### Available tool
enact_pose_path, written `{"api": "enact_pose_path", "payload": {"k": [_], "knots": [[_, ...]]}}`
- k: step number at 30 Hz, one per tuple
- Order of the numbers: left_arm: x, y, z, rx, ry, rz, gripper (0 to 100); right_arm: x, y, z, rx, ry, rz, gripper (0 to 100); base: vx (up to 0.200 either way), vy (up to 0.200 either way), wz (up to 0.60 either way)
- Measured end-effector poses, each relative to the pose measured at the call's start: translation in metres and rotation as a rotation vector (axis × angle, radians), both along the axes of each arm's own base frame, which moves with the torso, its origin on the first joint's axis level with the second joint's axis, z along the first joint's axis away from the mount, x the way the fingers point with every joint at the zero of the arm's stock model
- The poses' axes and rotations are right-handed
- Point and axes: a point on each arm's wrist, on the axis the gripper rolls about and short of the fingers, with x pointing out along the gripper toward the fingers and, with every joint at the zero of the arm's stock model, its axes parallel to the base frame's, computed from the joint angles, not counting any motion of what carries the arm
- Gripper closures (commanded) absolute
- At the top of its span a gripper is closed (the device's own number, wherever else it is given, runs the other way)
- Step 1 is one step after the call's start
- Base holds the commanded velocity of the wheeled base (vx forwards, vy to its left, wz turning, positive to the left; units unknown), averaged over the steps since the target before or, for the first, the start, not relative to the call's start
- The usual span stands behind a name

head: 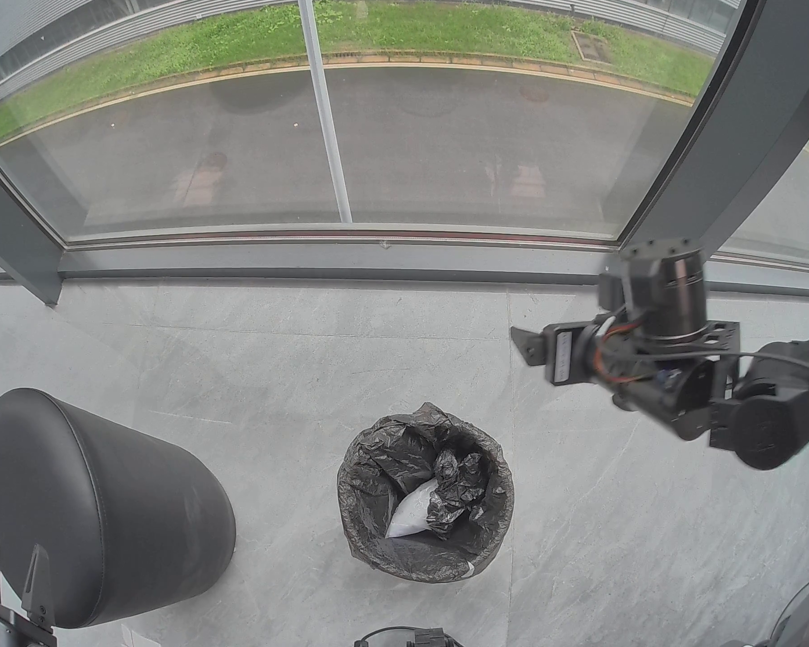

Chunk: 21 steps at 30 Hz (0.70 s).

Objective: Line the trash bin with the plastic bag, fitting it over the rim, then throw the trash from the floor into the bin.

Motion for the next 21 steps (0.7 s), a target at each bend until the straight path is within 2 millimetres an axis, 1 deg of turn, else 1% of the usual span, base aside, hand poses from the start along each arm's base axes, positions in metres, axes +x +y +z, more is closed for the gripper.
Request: {"api": "enact_pose_path", "payload": {"k": [1, 3, 5, 9, 11, 15, 16, 18, 21], "knots": [[0.000, 0.000, 0.000, 0.000, 0.000, 0.000, 0, -0.005, -0.007, 0.007, 0.007, -0.018, -0.011, 0, 0.000, 0.000, 0.00], [0.000, 0.000, 0.000, 0.000, 0.000, 0.001, 0, -0.021, -0.028, 0.028, 0.023, -0.072, -0.039, 0, 0.000, 0.000, 0.00], [0.000, 0.000, 0.000, 0.000, 0.000, 0.001, 0, -0.037, -0.046, 0.044, 0.032, -0.123, -0.062, 0, 0.000, 0.000, 0.00], [0.000, 0.000, 0.000, -0.001, 0.000, 0.001, 0, -0.075, -0.084, 0.070, 0.032, -0.231, -0.108, 0, 0.000, 0.000, 0.00], [0.000, 0.000, 0.000, -0.001, 0.000, 0.001, 0, -0.095, -0.103, 0.079, 0.020, -0.283, -0.138, 0, 0.000, 0.000, 0.00], [0.000, 0.000, 0.000, -0.001, 0.001, 0.001, 0, -0.138, -0.138, 0.090, -0.009, -0.395, -0.213, 0, 0.000, 0.000, 0.00], [0.000, 0.000, 0.000, -0.001, 0.001, 0.001, 0, -0.146, -0.144, 0.091, -0.014, -0.414, -0.228, 0, 0.000, 0.000, 0.00], [0.000, 0.000, 0.000, -0.001, 0.001, 0.001, 0, -0.169, -0.159, 0.089, -0.031, -0.463, -0.272, 0, 0.000, 0.000, 0.00], [0.000, 0.000, 0.000, 0.000, 0.001, 0.001, 0, -0.202, -0.176, 0.079, -0.062, -0.512, -0.336, 0, 0.000, 0.000, 0.00]]}}
